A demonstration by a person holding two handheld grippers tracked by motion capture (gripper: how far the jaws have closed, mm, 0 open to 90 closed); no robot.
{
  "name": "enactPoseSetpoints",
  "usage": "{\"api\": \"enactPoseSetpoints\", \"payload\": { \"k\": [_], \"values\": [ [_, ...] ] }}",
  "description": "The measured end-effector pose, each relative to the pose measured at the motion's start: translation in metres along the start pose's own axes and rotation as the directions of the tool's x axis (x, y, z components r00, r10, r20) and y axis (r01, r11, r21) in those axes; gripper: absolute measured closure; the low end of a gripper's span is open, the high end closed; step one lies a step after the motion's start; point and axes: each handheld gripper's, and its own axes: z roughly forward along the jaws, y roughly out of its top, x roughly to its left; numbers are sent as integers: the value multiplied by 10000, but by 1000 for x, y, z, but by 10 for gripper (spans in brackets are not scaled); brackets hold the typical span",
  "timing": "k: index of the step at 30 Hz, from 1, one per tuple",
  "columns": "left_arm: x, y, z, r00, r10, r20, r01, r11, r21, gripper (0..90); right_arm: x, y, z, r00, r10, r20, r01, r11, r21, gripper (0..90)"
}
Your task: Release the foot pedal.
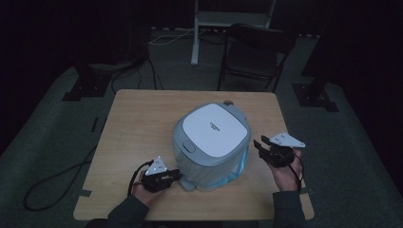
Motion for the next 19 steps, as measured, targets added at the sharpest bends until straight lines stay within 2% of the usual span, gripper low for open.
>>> {"api": "enactPoseSetpoints", "payload": {
  "k": [7, 10, 17, 19],
  "values": [
    [0, 0, 0, 10000, 10, -32, -10, 10000, 9, 747, 0, -10, 15, 9999, 146, 44, -147, 9993, 329, 587],
    [0, 0, -1, 10000, 59, -78, -59, 10000, 31, 742, 0, -19, 27, 9997, 230, 41, -232, 9978, 624, 579],
    [-1, 1, -1, 9999, 87, -110, -86, 9999, 53, 737, 1, -32, 43, 9993, 362, 30, -363, 9934, 1087, 572],
    [0, 1, -2, 9999, 88, -120, -87, 9999, 54, 735, 2, -38, 50, 9992, 332, 213, -357, 9907, 1316, 530]
  ]
}}
